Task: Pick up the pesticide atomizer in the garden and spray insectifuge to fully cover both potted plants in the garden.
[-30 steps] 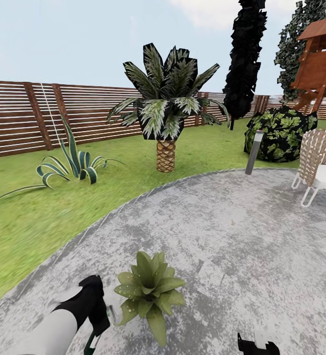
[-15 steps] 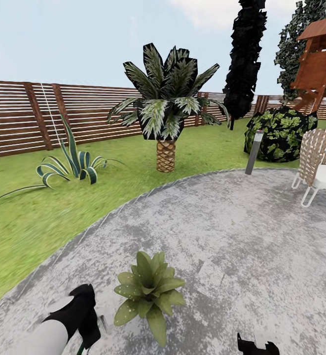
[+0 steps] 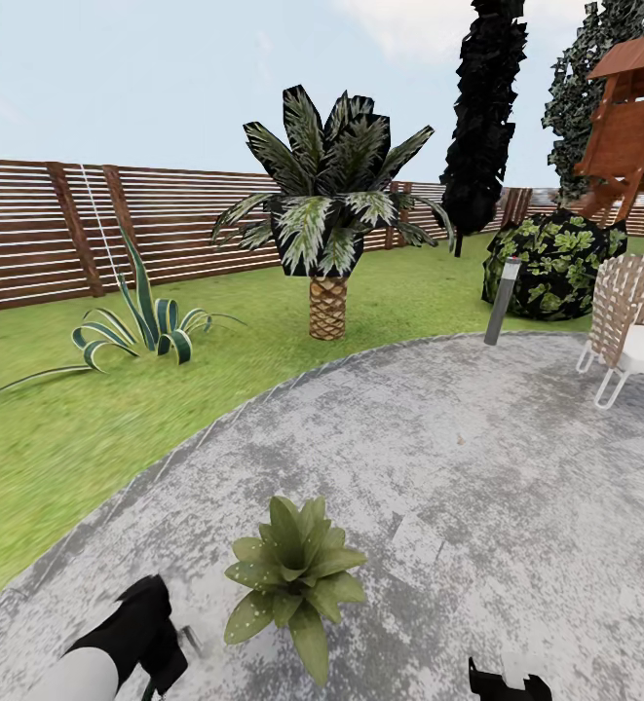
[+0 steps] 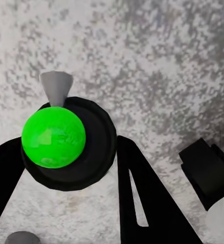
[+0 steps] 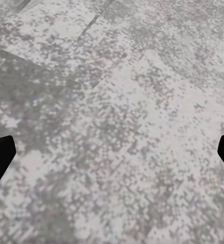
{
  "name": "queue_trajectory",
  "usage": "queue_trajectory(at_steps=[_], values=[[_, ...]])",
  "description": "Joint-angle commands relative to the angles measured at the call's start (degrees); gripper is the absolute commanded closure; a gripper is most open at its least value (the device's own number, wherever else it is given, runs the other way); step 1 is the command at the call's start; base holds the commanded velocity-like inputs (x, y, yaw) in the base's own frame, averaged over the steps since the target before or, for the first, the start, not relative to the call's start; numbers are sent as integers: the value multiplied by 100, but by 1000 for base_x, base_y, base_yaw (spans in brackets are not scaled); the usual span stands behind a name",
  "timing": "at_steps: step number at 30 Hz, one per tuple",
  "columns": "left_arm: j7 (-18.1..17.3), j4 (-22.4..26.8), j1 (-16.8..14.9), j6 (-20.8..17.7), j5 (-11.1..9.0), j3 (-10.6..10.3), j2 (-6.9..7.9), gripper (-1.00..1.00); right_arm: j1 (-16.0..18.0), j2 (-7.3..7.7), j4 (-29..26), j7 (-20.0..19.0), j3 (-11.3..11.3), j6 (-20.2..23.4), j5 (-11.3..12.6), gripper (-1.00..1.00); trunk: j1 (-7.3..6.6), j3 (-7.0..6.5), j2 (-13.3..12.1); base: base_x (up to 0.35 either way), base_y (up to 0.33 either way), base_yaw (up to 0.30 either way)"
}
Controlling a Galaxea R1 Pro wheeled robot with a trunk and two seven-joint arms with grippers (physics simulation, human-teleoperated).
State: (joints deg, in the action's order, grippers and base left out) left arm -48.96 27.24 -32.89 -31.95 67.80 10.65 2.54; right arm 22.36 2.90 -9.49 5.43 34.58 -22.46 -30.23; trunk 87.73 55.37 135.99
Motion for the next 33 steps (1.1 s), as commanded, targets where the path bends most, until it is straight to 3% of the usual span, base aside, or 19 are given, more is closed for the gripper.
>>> queue_trajectory(at_steps=[1, 6, 12, 17, 19, 33], values=[[62, -1, -1, -28, -44, 53, 0, 100, 6, -1, 10, 24, 31, -22, -58, -100, -1, 5, 2, 0, 0, 0], [1113, -494, 11, -14, -753, 125, -36, 100, 6, -19, 2, 29, 21, -22, -58, -100, -1, 5, 2, 0, 0, 0], [1355, -580, 11, -6, -1300, 148, -52, 100, 6, -3, 0, 43, 22, -26, -134, -100, -1, 22, 2, 0, 0, 84], [1362, -562, 11, -13, -1355, 173, -59, 100, 6, 36, -7, 42, 22, -26, -133, -100, -1, 25, 2, 0, 0, 15], [1362, -549, 4, -5, -1633, 165, -66, 100, 6, 36, -9, 46, 22, -30, -132, -100, -1, 25, 2, -57, -91, 0], [1362, -553, 2, 4, -1648, 159, -63, 100, 6, 35, -4, 54, 22, -27, -133, -100, -1, 25, 2, -213, -182, 242]])
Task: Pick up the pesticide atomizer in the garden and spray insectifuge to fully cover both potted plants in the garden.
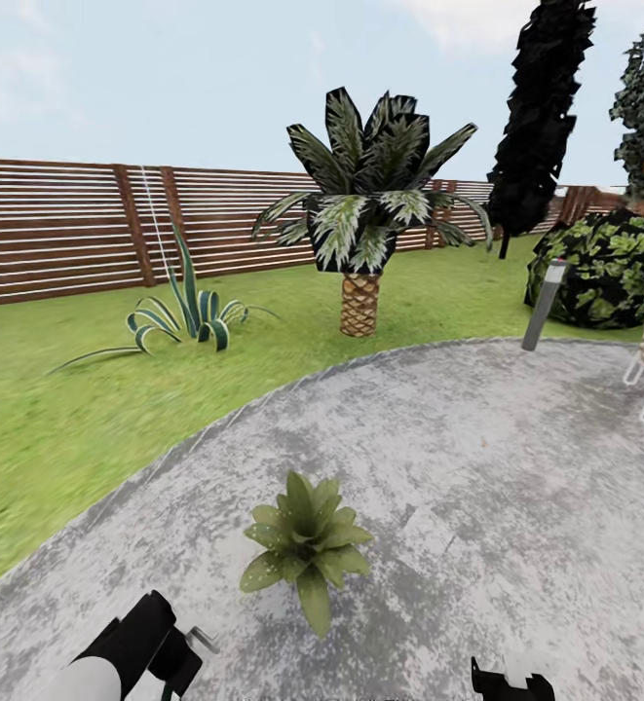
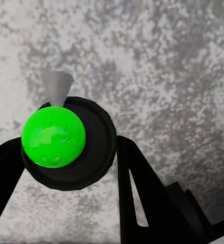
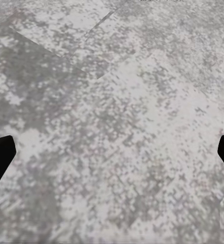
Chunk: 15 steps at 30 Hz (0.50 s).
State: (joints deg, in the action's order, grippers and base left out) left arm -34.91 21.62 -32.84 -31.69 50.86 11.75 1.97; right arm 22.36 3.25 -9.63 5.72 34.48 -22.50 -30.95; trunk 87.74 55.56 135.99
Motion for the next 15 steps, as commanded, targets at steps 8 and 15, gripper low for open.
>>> queue_trajectory(at_steps=[8, 15], values=[[-42, 9, -3, -22, 47, 40, -19, 100, 5, 1, 7, 26, 32, -24, -61, -100, -3, 5, 3, -30, -49, 271], [-42, 9, -3, -22, 47, 46, -13, 100, 5, 7, 5, 26, 32, -26, -61, -100, -3, 5, 3, 0, -24, 32]])
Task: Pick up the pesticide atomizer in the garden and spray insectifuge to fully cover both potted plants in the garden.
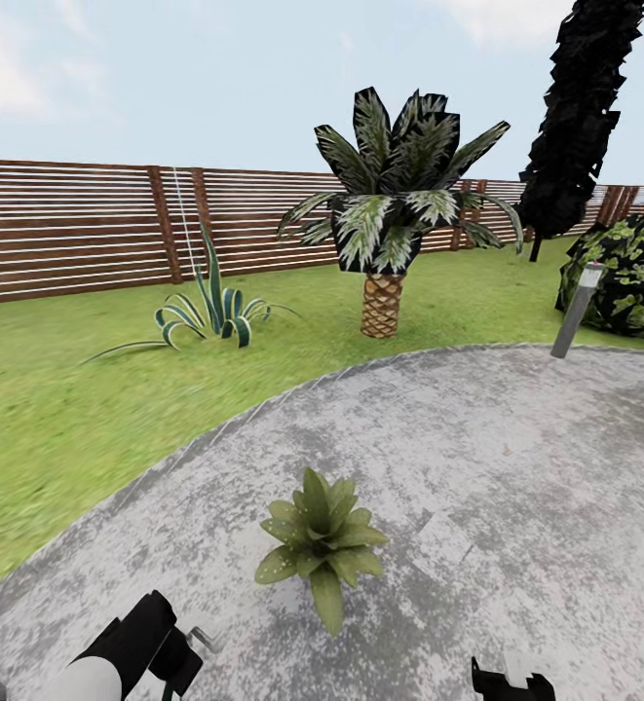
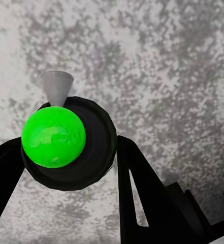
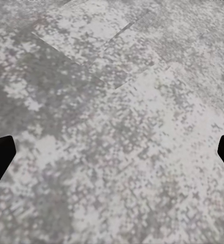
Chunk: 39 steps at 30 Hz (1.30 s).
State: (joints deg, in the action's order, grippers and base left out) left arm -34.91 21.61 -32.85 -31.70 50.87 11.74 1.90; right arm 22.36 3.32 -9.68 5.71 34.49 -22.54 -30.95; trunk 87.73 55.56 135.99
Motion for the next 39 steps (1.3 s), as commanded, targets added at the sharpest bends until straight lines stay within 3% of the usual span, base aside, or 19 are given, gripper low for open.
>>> queue_trajectory(at_steps=[1, 8, 28, 39], values=[[-43, 10, -2, -21, 46, 48, -8, 100, 6, -1, 10, 27, 32, -22, -61, -100, -1, 5, 2, 0, -6, 0], [-43, 10, -2, -21, 45, 40, -49, 100, 6, -6, 10, 27, 32, -22, -61, -100, -1, 5, 2, 18, -197, 53], [-43, 10, -2, -12, 46, 22, -125, 100, 6, -7, 10, 27, 32, -19, -61, -100, -1, 5, 2, 93, -268, 221], [-43, 23, -2, -12, 41, 22, -131, 100, 6, -7, 10, 27, 32, -20, -61, -100, -1, 5, 2, -56, -106, 129]])
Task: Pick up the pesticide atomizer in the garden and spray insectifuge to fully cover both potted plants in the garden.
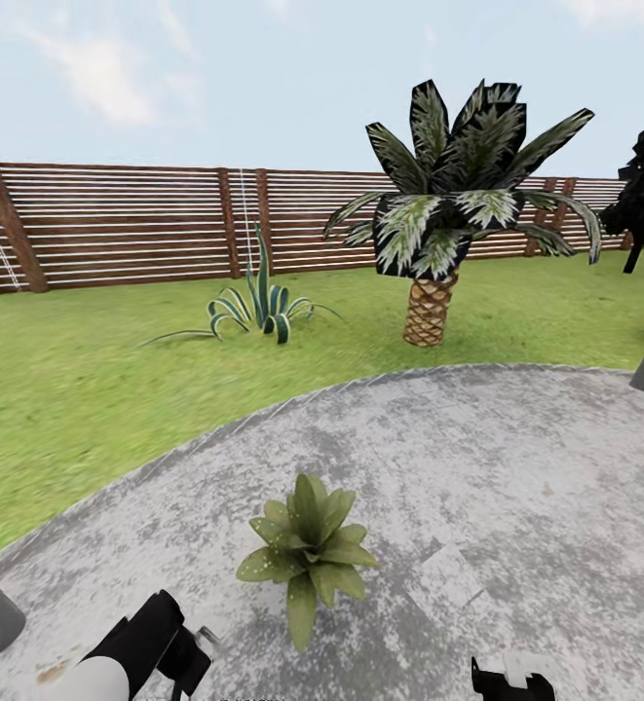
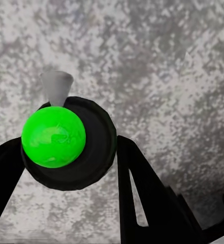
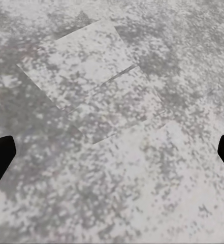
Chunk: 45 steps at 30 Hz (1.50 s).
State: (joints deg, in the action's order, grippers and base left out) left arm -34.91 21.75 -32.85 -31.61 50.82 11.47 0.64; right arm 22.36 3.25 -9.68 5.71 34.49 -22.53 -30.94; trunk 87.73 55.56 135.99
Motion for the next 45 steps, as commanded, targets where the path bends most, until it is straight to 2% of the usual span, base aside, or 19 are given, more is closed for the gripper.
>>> queue_trajectory(at_steps=[1, 10, 20, 29, 35, 45], values=[[-42, 11, -3, -21, 44, 48, -6, 100, 5, 0, 10, 26, 31, -22, -61, -100, -1, 5, 2, -1, -2, 274], [-42, 135, -3, -21, 42, 66, -45, 100, 5, 0, 10, 26, 31, -16, -61, -100, -1, 5, 2, 42, -84, 239], [-42, 145, -3, -21, 48, 66, -55, 100, 5, 0, 12, 26, 31, -18, -61, -100, -1, 5, 2, 70, -255, 9], [-42, 145, -3, -19, 48, 57, -63, 100, 5, 0, 10, 26, 31, -24, -61, -100, -1, 1, 2, -92, -259, 70], [-42, 145, -3, -21, 49, 55, -62, 100, 5, 6, 6, 24, 31, -24, -61, -100, -1, -17, 2, -14, -30, 197], [-42, 145, -3, -21, 51, 48, -55, 100, 5, 37, 9, 18, 31, -15, -61, -100, -1, -18, 2, 64, -85, 8]])
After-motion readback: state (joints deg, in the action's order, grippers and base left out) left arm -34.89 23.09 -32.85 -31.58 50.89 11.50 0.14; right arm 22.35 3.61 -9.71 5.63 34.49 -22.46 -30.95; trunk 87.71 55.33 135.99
